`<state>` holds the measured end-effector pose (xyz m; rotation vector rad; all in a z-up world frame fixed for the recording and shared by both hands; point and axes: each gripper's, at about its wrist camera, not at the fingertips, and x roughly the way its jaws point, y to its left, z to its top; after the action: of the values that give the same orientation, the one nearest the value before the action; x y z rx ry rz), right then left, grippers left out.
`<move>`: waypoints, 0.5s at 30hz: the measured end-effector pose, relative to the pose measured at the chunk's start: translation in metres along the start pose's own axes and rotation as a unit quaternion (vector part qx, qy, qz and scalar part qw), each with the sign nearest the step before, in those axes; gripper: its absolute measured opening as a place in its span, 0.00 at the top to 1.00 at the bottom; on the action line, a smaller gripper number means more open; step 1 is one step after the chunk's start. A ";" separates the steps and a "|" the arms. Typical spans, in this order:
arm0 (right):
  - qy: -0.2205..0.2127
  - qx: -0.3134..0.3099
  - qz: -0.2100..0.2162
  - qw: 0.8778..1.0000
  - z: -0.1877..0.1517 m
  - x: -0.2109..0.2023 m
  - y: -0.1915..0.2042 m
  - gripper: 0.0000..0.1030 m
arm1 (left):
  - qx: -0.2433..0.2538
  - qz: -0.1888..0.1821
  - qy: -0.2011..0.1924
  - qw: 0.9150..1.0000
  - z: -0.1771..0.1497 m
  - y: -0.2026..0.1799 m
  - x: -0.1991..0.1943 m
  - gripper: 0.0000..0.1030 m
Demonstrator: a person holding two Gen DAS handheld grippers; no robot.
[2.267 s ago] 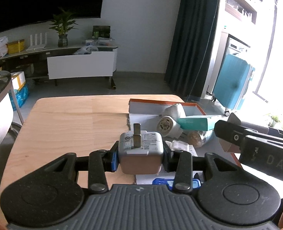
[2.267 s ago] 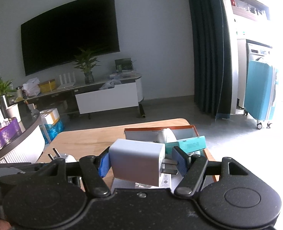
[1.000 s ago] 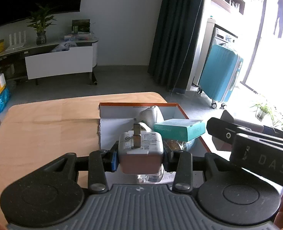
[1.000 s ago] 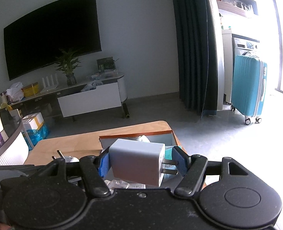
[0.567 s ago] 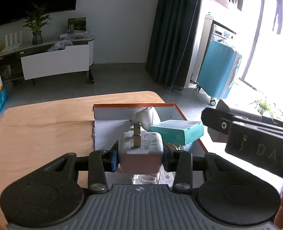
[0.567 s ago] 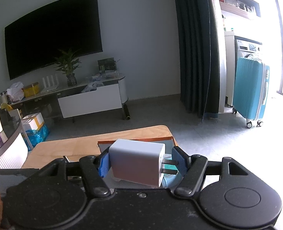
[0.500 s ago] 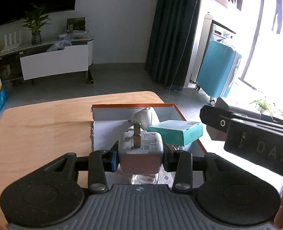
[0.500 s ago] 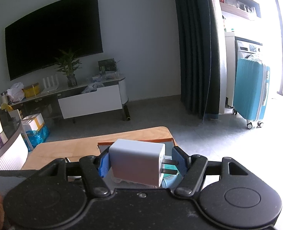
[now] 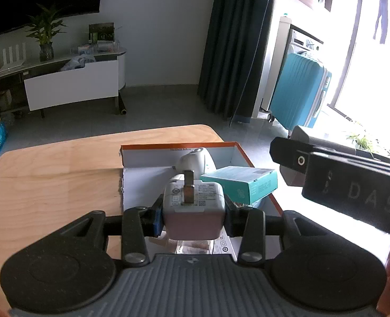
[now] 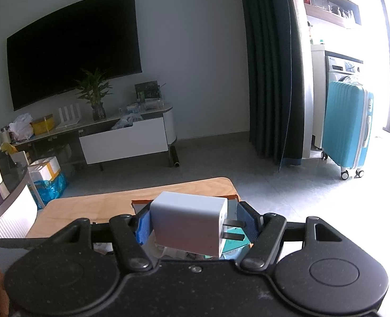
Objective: Organize rigid objects
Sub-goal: 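Lower both white chargers into the box beside the teal tissue box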
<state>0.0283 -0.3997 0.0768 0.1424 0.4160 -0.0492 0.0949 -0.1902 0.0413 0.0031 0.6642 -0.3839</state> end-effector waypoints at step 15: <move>0.006 -0.002 -0.003 1.000 0.007 0.016 -0.006 0.23 | 0.001 -0.006 0.010 1.000 0.002 -0.003 0.010 0.59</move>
<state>0.0447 -0.4068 0.0756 0.1373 0.4285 -0.0535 0.1023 -0.1970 0.0375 0.0041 0.6832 -0.3954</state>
